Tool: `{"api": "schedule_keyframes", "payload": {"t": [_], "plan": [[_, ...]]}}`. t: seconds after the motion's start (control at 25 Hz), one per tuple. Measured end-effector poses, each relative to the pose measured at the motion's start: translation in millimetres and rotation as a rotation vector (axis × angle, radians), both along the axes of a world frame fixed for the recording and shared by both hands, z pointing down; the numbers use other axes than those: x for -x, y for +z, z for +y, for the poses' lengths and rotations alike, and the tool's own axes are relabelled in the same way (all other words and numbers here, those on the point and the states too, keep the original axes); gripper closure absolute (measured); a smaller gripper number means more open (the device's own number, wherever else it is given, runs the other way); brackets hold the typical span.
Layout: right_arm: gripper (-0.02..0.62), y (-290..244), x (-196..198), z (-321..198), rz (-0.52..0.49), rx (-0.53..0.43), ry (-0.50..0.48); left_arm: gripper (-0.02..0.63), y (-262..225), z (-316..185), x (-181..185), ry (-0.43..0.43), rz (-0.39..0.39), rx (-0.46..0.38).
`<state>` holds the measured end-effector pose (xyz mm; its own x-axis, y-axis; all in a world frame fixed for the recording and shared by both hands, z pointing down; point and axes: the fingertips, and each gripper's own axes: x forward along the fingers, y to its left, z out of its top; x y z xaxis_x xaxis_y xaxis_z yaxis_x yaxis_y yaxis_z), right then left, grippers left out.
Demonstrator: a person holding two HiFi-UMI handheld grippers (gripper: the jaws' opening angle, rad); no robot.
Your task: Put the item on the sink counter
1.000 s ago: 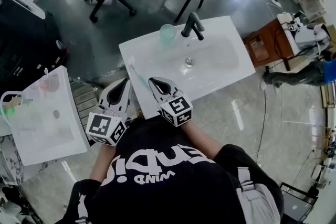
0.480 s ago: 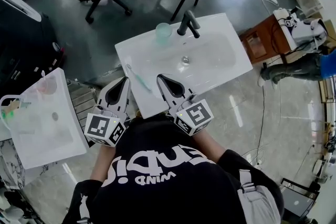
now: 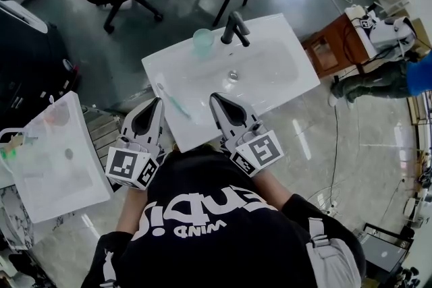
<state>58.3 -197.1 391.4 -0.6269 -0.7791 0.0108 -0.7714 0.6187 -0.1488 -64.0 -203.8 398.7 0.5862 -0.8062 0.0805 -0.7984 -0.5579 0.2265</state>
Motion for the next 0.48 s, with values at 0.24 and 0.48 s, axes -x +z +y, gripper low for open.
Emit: {"api": "schedule_keyframes", "payload": {"t": [0.24, 0.48], "plan": [[0.577, 4.0, -6.6, -1.5, 0.005, 0.007, 0.021, 0.586, -1.0, 0.0, -3.4, -0.001, 0.009, -0.003], [0.577, 8.5, -6.6, -2.8, 0.004, 0.022, 0.026, 0.586, -0.6, 0.7, -3.1, -0.008, 0.014, 0.0]]}}
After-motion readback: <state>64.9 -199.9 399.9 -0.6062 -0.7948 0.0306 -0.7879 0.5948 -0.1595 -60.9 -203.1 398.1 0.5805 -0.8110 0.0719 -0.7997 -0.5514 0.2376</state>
